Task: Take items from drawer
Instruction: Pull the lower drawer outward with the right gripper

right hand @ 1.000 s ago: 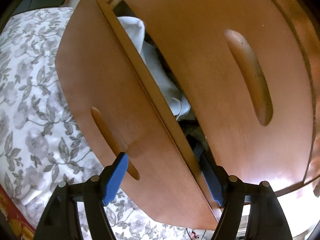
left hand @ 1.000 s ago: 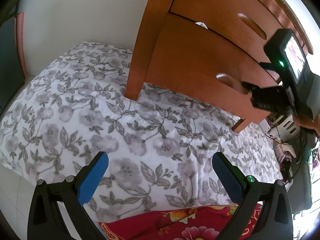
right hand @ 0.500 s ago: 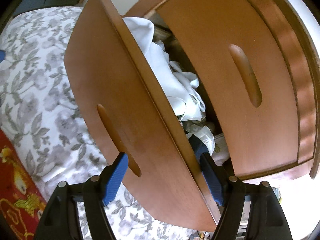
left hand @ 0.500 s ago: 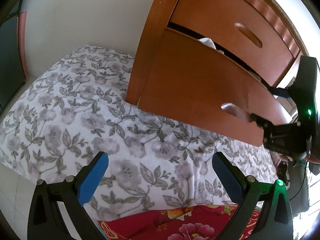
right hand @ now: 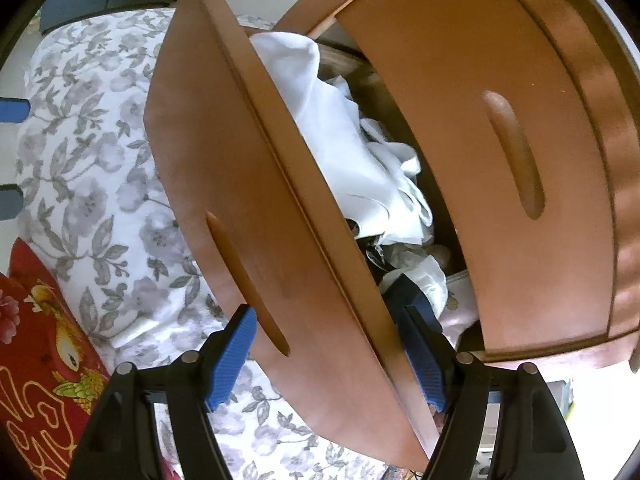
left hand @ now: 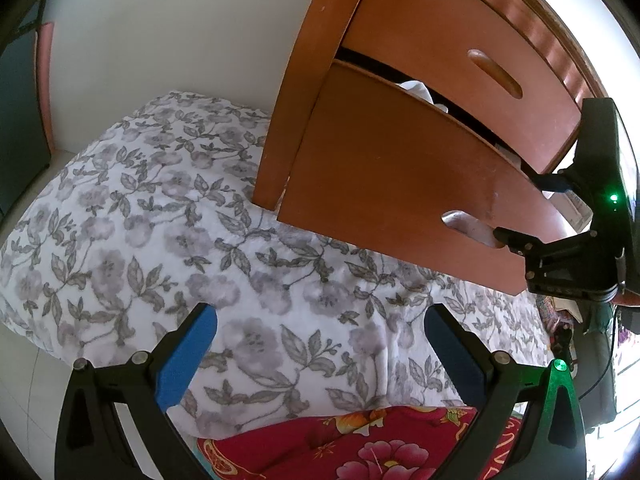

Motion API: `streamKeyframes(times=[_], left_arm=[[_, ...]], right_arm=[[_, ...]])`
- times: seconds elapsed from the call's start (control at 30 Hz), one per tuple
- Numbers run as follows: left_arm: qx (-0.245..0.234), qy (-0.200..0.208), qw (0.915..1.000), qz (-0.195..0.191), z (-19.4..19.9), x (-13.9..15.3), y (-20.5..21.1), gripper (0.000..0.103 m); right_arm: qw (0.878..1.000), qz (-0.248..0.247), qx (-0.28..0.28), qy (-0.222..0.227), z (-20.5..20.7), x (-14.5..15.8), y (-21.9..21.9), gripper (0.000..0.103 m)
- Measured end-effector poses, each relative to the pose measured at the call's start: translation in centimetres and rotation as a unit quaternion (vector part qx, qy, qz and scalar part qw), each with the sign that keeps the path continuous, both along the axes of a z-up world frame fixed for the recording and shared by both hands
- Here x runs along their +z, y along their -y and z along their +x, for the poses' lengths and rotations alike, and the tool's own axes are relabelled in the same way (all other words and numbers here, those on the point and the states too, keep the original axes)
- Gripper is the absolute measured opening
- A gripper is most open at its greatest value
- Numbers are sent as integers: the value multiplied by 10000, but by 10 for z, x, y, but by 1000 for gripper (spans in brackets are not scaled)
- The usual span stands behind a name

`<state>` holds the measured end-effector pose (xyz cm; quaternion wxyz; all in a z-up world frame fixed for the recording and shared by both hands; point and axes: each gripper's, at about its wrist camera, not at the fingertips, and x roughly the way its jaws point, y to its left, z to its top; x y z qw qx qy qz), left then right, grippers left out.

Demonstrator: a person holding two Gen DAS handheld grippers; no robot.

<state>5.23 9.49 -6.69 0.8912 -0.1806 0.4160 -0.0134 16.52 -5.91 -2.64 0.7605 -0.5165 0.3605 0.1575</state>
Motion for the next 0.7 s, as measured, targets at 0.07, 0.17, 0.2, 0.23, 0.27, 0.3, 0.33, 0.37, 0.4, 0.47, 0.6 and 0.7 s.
streamKeyframes(times=[0.07,0.17,0.2,0.23,0.27,0.3,0.33,0.37,0.4,0.47,0.6,0.7], left_arm=[[5,-6,10000,-6,0,-1,-1,103],[-6,-25,10000,-18,0,-1,-1,103],[-4,-22,10000,-14,0,-1,-1,103],[2,-21,10000,-9,1,-1,-1,103],[6,-18,10000,-7,1,-1,-1,103],[7,-12,10000,-11,1,-1,-1,103],[6,-8,10000,-10,1,-1,-2,103],[1,1,10000,-4,1,0,-1,103],[-5,7,10000,5,0,0,-1,103],[-14,12,10000,17,0,1,-1,103],[-8,4,10000,42,-2,1,-3,103],[-4,-1,10000,28,-2,2,-3,103]], right_arm=[[10000,-15,0,-15,1,-12,0,77],[10000,5,22,-54,1,-16,1,78],[9999,80,21,-113,0,-13,2,78],[9998,136,3,-153,1,-13,2,78],[9996,206,-30,-204,1,-11,3,78],[9994,246,-47,-235,0,-10,4,78],[9994,253,-44,-250,-3,-9,4,78],[9994,237,-31,-252,-4,-9,3,78],[9995,211,-6,-240,-8,-10,2,78],[9995,207,4,-223,-12,-9,3,78],[9990,330,-1,-304,-18,-3,5,78],[9989,337,14,-340,-26,-1,7,79]])
